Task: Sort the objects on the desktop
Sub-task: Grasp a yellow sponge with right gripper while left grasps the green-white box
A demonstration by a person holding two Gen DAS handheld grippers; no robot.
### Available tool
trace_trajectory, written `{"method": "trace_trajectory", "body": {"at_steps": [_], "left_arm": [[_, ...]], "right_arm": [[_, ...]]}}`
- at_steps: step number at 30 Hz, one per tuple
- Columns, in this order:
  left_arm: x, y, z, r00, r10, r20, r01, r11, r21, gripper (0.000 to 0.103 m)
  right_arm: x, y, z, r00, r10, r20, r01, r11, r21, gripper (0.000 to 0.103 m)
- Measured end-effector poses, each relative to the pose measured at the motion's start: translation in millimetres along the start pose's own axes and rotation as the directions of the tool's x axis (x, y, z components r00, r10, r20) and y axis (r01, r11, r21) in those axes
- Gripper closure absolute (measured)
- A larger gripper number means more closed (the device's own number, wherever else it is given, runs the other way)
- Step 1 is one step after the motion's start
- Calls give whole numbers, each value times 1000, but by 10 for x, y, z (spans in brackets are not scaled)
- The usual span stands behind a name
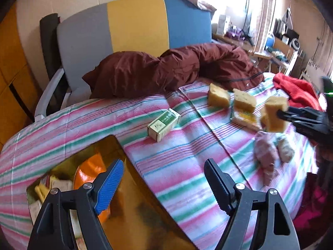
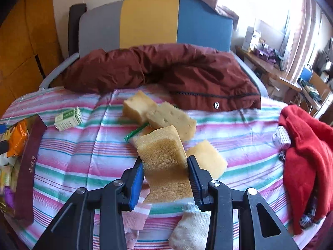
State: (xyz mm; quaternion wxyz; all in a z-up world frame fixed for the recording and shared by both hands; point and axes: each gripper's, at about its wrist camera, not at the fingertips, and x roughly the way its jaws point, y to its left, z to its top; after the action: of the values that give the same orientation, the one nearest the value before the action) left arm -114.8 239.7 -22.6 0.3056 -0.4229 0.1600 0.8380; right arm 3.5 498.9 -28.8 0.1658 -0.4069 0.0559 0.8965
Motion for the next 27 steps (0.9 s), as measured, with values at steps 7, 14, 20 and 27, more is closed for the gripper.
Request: {"method": "trace_trajectory", "body": {"at_steps": [7, 14, 20, 27], "left_arm": [[587, -52, 364, 995, 34, -98, -26, 997, 78, 23], [1135, -79, 588, 978, 76, -193, -51, 990, 132, 23], [1438, -63, 647, 967, 92, -239, -51, 983, 174, 25], [1580, -9, 590, 958, 32, -285, -1, 994, 109, 71]], "right_arm": [[-92, 95, 25, 995, 98, 33, -97, 995, -16, 62], [-90, 198, 8, 991, 133, 22, -131, 990, -49, 61], [-109, 195, 22, 988, 151, 29, -149, 988, -50, 61], [-77, 241, 6, 989, 145, 14, -144, 987, -70, 61]]}}
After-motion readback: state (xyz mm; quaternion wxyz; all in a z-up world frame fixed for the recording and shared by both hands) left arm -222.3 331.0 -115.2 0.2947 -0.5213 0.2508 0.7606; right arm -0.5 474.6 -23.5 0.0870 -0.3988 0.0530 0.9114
